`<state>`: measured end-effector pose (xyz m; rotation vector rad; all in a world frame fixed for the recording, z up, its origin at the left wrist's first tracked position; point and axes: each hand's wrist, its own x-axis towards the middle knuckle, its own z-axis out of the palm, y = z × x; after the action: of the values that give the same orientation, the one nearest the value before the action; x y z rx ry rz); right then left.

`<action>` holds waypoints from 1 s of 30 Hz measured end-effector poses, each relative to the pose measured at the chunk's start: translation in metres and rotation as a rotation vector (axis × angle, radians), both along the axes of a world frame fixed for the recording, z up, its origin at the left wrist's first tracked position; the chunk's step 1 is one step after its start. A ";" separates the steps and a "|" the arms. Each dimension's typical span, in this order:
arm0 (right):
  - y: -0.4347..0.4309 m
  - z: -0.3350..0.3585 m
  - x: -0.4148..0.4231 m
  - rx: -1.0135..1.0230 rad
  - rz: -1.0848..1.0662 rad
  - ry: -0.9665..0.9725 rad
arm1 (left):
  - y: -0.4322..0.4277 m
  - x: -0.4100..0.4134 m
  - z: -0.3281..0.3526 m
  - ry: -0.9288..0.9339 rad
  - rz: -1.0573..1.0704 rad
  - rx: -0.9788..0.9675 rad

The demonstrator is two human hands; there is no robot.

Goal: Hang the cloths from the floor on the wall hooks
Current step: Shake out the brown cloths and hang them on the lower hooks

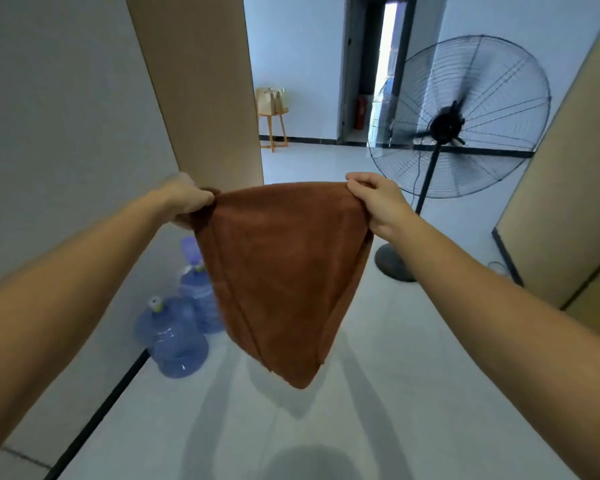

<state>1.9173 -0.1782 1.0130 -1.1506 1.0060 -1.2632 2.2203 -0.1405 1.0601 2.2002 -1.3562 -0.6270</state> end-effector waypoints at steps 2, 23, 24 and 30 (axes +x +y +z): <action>0.014 -0.002 -0.029 0.077 -0.024 -0.057 | -0.012 -0.017 -0.006 0.043 -0.080 -0.040; 0.258 0.004 -0.396 0.038 -0.757 0.763 | 0.014 -0.427 -0.002 0.452 -0.614 -0.172; 0.272 0.005 -0.418 0.027 -0.801 0.726 | 0.024 -0.453 -0.002 0.480 -0.637 -0.167; 0.360 0.009 -0.547 0.014 -0.718 0.209 | 0.080 -0.599 -0.004 0.762 -0.833 -0.047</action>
<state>1.3703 0.1819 1.0225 -0.9470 1.6737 -1.7022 1.6212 -0.0608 1.0561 1.0450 -1.7297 -1.4978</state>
